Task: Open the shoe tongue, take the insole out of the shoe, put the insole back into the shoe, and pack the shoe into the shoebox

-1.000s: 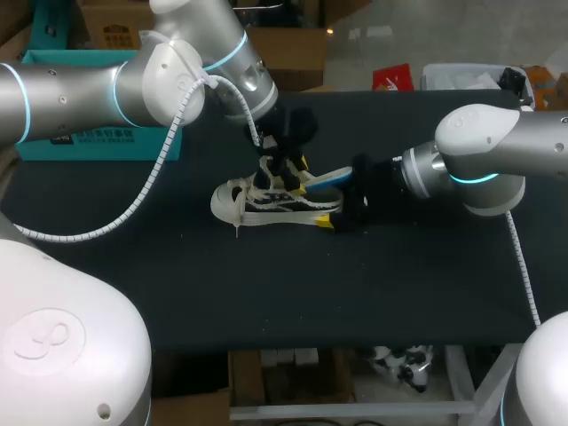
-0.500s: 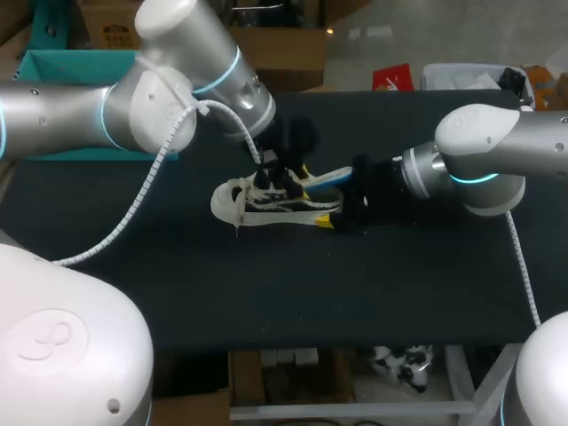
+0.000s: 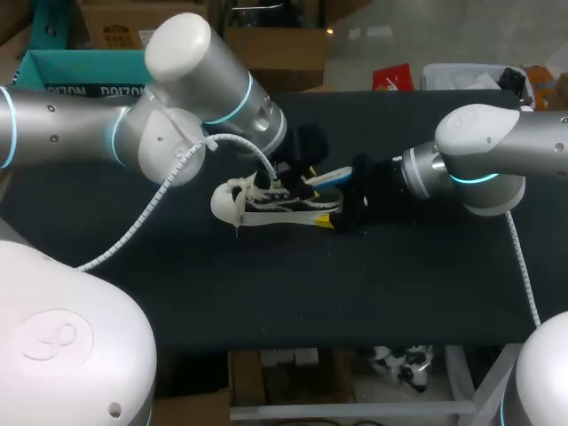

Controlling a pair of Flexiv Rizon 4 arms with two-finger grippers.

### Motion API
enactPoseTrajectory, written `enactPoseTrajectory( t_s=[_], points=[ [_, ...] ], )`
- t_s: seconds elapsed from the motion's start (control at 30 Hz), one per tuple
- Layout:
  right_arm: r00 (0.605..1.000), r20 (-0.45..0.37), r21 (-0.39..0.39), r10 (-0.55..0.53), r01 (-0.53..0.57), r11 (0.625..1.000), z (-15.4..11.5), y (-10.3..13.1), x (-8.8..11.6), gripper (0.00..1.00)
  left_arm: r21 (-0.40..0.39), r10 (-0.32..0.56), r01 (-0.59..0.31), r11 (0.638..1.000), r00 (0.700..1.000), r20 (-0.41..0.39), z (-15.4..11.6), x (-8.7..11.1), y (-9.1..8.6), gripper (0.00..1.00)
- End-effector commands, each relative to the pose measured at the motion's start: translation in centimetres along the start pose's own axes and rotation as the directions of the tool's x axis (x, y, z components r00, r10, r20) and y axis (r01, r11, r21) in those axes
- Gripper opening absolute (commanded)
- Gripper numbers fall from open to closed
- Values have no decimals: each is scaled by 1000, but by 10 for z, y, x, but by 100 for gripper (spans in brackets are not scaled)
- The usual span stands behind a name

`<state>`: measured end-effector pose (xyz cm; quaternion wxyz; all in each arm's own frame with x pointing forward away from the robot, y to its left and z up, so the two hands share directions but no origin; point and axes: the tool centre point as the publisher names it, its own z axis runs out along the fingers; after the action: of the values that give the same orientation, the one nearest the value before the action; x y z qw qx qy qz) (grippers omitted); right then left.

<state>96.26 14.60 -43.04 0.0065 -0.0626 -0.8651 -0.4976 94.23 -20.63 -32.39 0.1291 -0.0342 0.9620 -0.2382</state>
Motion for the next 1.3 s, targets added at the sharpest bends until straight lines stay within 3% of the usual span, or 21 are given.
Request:
enactPoseTrajectory(
  t_s=[0.03, 0.13, 0.2, 0.37, 0.63, 0.97, 1.27, 1.3],
  points=[
    [1000, -1, -2, 0, 0, 1000, 5, -6, 1, 0, -7, -7, 8, 1000, 999, 39, 17, -3, -5, 46],
    [1000, -1, -2, 0, 0, 1000, 5, -6, 1, 0, -9, -6, 6, 1000, 999, 41, 21, -6, -5, 45],
    [1000, -1, -2, 0, 0, 1000, 5, -6, 1, 0, -12, -6, 7, 1000, 999, 45, 24, -8, -5, 39],
    [1000, -1, -2, 0, 0, 1000, 5, -6, 1, 0, -11, -14, 15, 1000, 999, 53, 28, -14, -4, 0],
    [1000, -1, -2, 0, 0, 1000, 5, -6, 1, 0, 32, -16, 14, 999, 999, 48, 9, -17, -10, 0],
    [1000, -1, -2, 0, 0, 1000, 5, -6, 1, 0, 166, -15, 14, 986, 1000, 7, -42, -15, -41, 0],
    [1000, 6, -1, 3, -3, 1000, -2, -6, 3, 0, 254, -37, 41, 966, 999, -18, -64, -8, -64, 0],
    [1000, 12, -4, 3, -3, 1000, -4, -6, 4, 14, 263, -43, 46, 964, 999, -19, -66, -7, -66, 0]
  ],
)
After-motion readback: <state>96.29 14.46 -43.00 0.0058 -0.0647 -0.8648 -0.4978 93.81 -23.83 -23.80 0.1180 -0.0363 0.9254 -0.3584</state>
